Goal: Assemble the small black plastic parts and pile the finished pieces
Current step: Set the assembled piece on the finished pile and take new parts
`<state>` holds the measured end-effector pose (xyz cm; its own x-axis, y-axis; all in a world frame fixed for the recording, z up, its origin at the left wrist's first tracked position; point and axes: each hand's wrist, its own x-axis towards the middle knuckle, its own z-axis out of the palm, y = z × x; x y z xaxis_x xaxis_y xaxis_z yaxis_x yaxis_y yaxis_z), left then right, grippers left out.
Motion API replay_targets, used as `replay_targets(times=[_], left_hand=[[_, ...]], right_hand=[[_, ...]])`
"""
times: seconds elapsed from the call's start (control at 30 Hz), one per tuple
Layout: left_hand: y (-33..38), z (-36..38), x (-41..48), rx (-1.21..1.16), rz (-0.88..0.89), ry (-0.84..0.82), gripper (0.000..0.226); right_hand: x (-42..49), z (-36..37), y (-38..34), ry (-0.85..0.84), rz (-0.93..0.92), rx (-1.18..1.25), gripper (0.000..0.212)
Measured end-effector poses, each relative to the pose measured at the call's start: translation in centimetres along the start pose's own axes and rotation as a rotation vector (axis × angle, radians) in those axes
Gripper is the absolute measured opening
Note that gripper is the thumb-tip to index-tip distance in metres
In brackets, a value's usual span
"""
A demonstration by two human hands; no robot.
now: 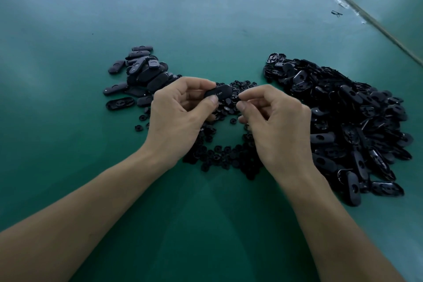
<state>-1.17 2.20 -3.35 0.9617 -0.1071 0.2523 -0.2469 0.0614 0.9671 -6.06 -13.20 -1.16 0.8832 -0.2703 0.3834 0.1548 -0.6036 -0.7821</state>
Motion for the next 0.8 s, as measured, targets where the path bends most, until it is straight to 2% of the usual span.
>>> replay_targets(times=[0.2, 0.37, 0.6, 0.8], left_hand=[[-0.1, 0.02, -0.1, 0.032, 0.007, -0.005, 0.016], [-0.11, 0.02, -0.12, 0.036, 0.013, -0.008, 0.016], [-0.02, 0.08, -0.14, 0.054, 0.021, -0.029, 0.017], [0.14, 0.0, -0.06, 0.074, 0.02, -0.044, 0.019]], right_hand=[[0.06, -0.08, 0.19, -0.034, 0.024, 0.208, 0.022], [0.12, -0.12, 0.32, -0.071, 0.037, 0.17, 0.028], [0.22, -0.33, 0.19, -0.092, 0.068, 0.244, 0.03], [0.37, -0.47, -0.04, -0.06, 0.004, 0.212, 0.026]])
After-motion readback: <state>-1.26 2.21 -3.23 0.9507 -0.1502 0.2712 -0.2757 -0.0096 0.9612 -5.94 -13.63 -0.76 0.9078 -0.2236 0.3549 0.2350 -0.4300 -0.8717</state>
